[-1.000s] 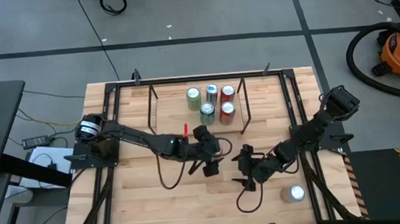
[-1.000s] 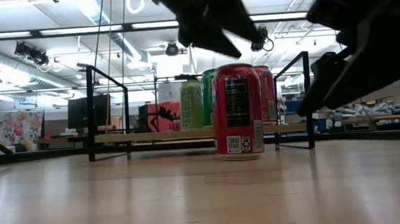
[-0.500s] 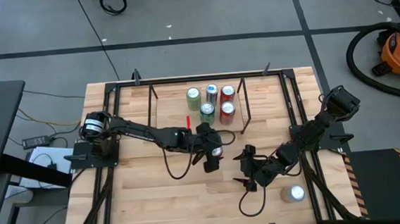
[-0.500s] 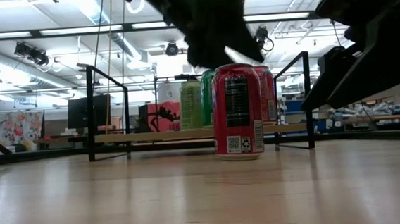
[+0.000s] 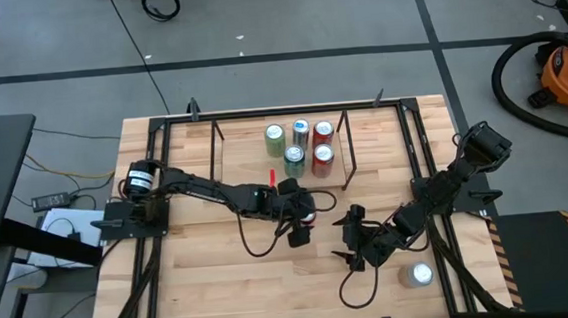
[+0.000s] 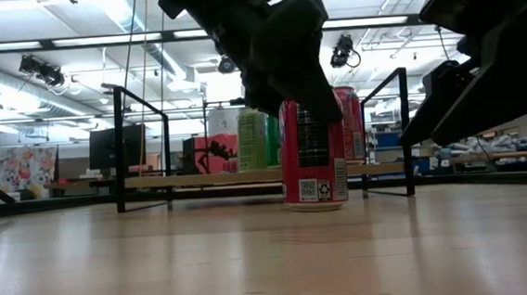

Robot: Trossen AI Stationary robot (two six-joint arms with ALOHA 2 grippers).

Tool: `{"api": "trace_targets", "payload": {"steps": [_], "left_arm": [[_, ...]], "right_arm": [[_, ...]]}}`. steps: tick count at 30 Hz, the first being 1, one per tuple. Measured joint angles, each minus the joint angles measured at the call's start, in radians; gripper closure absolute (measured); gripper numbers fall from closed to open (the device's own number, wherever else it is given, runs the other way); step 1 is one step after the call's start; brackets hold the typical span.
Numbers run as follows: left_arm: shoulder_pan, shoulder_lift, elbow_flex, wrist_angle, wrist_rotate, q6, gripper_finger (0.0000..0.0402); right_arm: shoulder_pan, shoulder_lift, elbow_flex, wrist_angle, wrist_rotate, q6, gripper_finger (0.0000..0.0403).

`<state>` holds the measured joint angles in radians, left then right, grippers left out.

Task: Place canned beverage on shelf
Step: Put the red-black soda can on the shelf

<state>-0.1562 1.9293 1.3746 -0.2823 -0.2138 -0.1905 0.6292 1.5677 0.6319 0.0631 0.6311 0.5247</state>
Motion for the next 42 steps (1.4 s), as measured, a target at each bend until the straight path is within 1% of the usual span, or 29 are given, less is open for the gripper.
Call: {"api": "trace_targets", "payload": {"steps": [3, 7, 9, 14, 16, 19, 23, 27, 29, 32, 35, 39, 42], "left_arm": [[0.000, 0.000, 0.000, -0.001, 0.000, 0.000, 0.0037], [0.000, 0.000, 0.000, 0.002, 0.000, -0.005, 0.0086], [0.000, 0.000, 0.000, 0.002, 0.000, -0.008, 0.0100], [0.000, -0.015, 0.000, -0.029, 0.007, -0.007, 0.0100], [0.000, -0.043, 0.003, -0.088, 0.020, -0.003, 0.0100], [0.000, -0.106, 0.028, -0.181, 0.018, 0.011, 0.0098], [0.000, -0.213, 0.029, -0.295, 0.012, 0.040, 0.0094], [0.008, -0.293, 0.026, -0.419, -0.030, 0.078, 0.0093], [0.015, -0.321, 0.026, -0.456, -0.063, 0.102, 0.0092], [0.038, -0.343, 0.023, -0.494, -0.078, 0.138, 0.0092], [0.083, -0.354, 0.024, -0.483, -0.048, 0.172, 0.0091], [0.170, -0.356, 0.023, -0.499, 0.048, 0.207, 0.0091], [0.230, -0.359, -0.004, -0.476, 0.086, 0.240, 0.0091]], "right_arm": [[0.000, 0.000, 0.000, -0.008, 0.003, 0.004, 0.0007], [0.001, 0.000, 0.000, -0.010, 0.005, 0.007, 0.0007], [0.001, 0.000, 0.000, -0.011, 0.006, 0.007, 0.0007], [0.001, 0.000, 0.000, -0.013, 0.006, 0.007, 0.0007], [0.001, 0.000, 0.000, -0.013, 0.007, 0.008, 0.0007], [0.003, 0.000, 0.000, -0.015, 0.007, 0.008, 0.0007], [0.007, 0.000, 0.000, -0.014, 0.007, 0.008, 0.0007], [0.016, 0.000, 0.000, -0.009, 0.007, 0.007, 0.0007], [0.021, 0.000, 0.000, 0.003, 0.007, 0.007, 0.0007], [0.028, 0.000, 0.000, 0.021, 0.007, -0.001, 0.0007], [0.033, 0.000, 0.000, 0.033, 0.007, -0.004, 0.0007], [0.043, 0.000, 0.000, 0.041, 0.007, -0.004, 0.0007], [0.054, 0.000, 0.000, 0.045, 0.007, 0.000, 0.0007]]}}
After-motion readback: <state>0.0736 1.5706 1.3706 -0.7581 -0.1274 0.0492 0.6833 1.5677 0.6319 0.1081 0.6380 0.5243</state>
